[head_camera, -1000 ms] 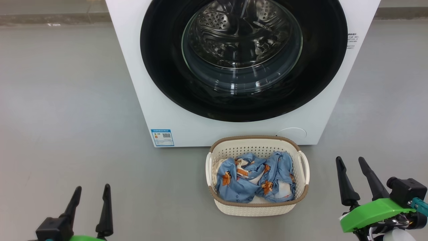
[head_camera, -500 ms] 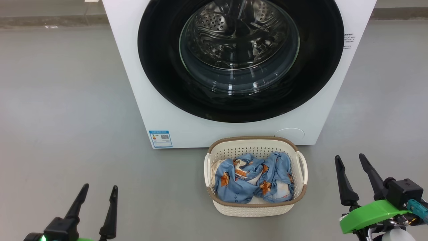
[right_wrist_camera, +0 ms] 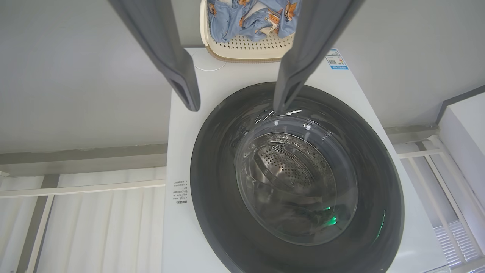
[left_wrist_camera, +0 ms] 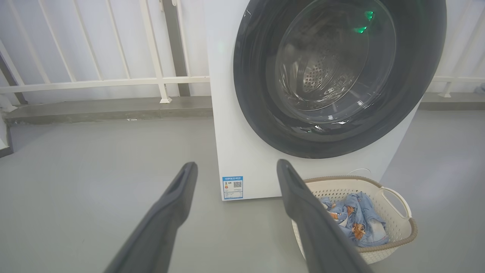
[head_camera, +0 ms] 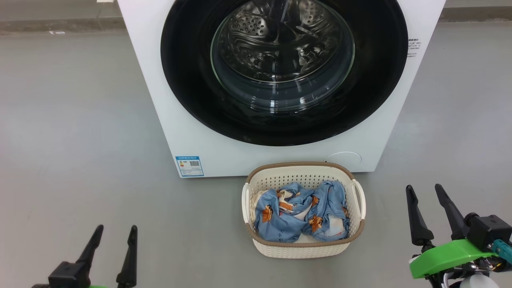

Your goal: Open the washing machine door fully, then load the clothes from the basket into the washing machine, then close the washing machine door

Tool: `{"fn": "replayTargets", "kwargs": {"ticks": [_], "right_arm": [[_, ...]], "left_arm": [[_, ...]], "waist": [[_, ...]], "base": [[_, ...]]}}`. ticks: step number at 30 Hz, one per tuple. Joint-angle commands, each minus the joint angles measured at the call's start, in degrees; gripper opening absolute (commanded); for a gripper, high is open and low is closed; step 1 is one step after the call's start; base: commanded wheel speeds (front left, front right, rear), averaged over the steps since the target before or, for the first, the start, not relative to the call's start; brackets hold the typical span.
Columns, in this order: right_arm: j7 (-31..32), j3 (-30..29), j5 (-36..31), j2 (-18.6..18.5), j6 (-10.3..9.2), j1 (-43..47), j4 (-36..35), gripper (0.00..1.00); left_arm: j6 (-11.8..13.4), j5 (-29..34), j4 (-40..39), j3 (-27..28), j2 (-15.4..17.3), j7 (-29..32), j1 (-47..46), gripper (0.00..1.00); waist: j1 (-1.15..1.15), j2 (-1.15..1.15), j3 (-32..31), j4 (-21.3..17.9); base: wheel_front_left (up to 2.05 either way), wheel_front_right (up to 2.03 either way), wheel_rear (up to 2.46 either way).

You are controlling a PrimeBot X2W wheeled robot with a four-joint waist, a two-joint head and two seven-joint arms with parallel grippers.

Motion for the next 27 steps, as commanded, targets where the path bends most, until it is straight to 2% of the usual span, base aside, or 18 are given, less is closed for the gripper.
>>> {"fn": "replayTargets", "kwargs": {"ticks": [1,7,13,27], "right_arm": [[-0.71,0.76,-0.63,-0.41,0.33,-0.19,-1.54,1.0],[-0.71,0.63,-0.65,-0.31,0.33,-0.23,-1.68,1.0],[-0.71,0.67,-0.62,-0.19,0.33,-0.28,-1.89,1.0],[-0.71,0.75,-0.59,0.24,0.33,-0.29,-2.04,1.0]], "left_arm": [[0.51,0.08,-0.76,1.99,1.39,-0.43,-2.98,1.0],[2.46,2.57,0.19,0.92,2.25,-0.43,-3.5,1.0],[3.09,3.01,0.53,0.59,2.46,-0.43,-3.89,1.0],[3.54,2.51,0.74,0.53,2.99,-0.43,-4.4,1.0]], "waist": [[0.0,0.0,0.01,-0.02],[0.0,0.0,0.08,0.03],[0.0,0.0,0.47,0.05],[0.0,0.0,0.96,-0.47]], "base": [[0.0,0.0,0.0],[-0.05,0.23,-0.18],[0.13,0.77,-0.89],[0.8,1.37,-2.17]]}}
